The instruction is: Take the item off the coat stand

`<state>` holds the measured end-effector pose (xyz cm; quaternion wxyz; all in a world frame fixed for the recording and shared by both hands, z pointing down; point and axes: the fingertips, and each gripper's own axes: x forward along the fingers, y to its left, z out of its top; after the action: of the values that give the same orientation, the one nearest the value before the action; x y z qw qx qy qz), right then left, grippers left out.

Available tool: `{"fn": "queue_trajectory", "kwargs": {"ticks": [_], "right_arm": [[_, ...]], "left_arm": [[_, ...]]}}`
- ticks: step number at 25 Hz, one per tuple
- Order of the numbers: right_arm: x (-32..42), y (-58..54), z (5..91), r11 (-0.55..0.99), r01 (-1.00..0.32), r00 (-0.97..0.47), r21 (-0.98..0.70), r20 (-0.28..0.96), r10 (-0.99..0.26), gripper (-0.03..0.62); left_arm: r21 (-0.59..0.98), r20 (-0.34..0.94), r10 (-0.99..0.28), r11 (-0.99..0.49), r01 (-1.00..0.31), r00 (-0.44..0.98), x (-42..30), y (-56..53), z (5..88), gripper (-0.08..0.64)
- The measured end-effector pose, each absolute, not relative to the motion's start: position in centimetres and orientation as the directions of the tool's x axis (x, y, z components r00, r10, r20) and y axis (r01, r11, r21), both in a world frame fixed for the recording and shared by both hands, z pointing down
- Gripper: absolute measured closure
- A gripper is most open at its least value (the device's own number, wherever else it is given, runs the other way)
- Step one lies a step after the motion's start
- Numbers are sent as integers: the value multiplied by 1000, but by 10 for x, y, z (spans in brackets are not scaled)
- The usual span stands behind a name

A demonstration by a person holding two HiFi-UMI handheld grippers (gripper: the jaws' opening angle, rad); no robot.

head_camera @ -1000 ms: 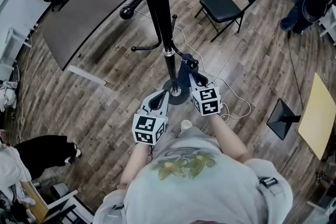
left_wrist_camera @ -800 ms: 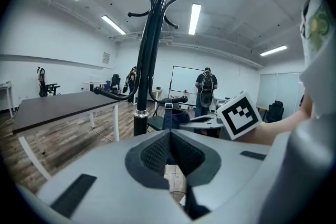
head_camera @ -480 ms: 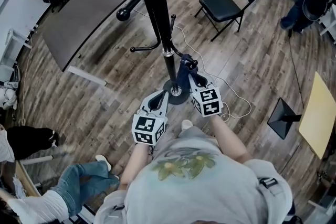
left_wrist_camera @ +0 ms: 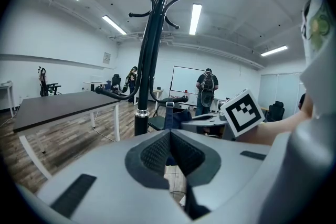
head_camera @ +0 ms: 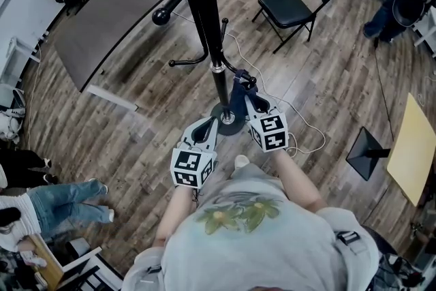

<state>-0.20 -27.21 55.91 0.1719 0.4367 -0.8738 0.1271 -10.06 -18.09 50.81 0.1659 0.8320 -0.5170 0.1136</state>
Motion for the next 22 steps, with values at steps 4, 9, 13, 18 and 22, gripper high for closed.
{"fn": "queue_trajectory", "kwargs": {"ticks": [4, 9, 13, 18, 22], "right_arm": [[-2, -272, 556, 588, -806, -562, -71, 404, -722, 568], [-3, -273, 550, 594, -802, -568, -67, 393, -723, 568], [-3, -274, 544, 595, -800, -574, -71, 376, -727, 568], [-3, -272, 536, 596, -800, -578, -71, 360, -732, 567], [-1, -271, 532, 592, -803, -576, -73, 351, -738, 567]], "left_arm": [[160, 362, -821, -412, -897, 442, -100, -180, 510, 545], [161, 360, -820, -415, -895, 445, -99, -181, 509, 545], [160, 357, -820, -418, -894, 448, -97, -181, 508, 545], [161, 356, -820, -419, -894, 449, -97, -178, 507, 545], [160, 353, -820, -423, -892, 451, -96, -176, 506, 545]]}}
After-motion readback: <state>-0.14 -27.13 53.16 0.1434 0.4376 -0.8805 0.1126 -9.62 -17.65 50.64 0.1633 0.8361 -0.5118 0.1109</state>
